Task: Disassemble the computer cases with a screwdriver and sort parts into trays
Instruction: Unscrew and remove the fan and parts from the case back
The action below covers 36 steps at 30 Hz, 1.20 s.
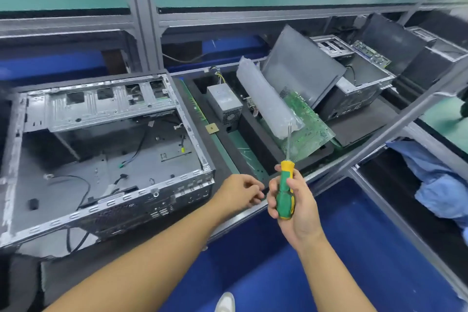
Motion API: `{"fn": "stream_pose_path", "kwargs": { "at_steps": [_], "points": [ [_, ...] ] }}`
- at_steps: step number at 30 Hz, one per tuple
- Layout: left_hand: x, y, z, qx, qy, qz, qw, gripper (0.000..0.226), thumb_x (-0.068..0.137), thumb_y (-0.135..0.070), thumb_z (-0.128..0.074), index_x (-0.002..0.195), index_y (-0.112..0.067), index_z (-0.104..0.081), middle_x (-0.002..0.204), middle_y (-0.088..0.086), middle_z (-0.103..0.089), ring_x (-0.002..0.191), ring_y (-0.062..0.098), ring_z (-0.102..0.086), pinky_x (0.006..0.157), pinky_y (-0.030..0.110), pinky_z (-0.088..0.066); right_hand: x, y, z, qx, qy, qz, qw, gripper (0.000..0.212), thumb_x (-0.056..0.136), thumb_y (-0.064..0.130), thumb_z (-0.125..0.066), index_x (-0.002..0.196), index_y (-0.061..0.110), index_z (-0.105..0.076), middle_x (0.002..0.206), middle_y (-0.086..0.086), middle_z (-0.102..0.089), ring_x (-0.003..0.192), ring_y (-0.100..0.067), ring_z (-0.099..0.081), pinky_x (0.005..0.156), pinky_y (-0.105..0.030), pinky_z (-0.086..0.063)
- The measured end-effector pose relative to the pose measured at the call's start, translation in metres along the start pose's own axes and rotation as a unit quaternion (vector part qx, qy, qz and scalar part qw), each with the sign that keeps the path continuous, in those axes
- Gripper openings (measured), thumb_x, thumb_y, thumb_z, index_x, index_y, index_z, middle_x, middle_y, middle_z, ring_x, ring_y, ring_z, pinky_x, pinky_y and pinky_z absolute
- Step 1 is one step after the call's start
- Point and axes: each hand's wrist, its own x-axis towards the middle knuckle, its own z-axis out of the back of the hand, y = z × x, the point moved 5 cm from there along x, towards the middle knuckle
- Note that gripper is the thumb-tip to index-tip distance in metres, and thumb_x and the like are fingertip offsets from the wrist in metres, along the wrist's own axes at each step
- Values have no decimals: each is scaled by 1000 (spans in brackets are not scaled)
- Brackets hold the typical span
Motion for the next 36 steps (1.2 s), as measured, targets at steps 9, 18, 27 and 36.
{"fn": "stream_pose_path", "kwargs": {
  "at_steps": [9, 18, 27, 36],
  "points": [
    [-131, -45, 137, 557, -122, -257, 780, 33, 91, -35, -53, 120, -21, -62, 118, 1, -61, 110, 24, -55, 91, 40, -46, -77, -102, -88, 40, 40, -36, 998, 30, 97, 29, -43, 107, 14, -68, 73, -7, -53, 51, -17, -43, 41, -25, -34],
    [-128, 42, 230, 533, 8, 7, 846, 96, 78, -54, -77, 153, -16, -32, 156, 5, -39, 139, 25, -41, 111, 36, -35, -129, -186, -109, -180, -22, -55, 982, 16, 97, 21, -53, 99, 32, -66, 80, -2, -59, 56, -19, -54, 43, -28, -41],
    [-120, 46, 224, 490, -6, -18, 872, 47, 83, -22, -76, 127, -19, -59, 118, 5, -66, 94, 20, -60, 79, 28, -41, -128, -224, -108, -314, -74, -88, 942, 12, 86, 40, -57, 94, 40, -66, 75, 7, -64, 52, -10, -41, 52, -28, -37],
    [-120, 49, 226, 477, -2, -7, 879, 48, 83, -26, -76, 128, -21, -59, 111, 0, -68, 95, 20, -63, 93, 40, -50, -118, -219, -112, -306, -78, -74, 946, 11, 93, 36, -58, 92, 44, -66, 69, 9, -58, 54, -12, -39, 51, -29, -37]
  ]
}}
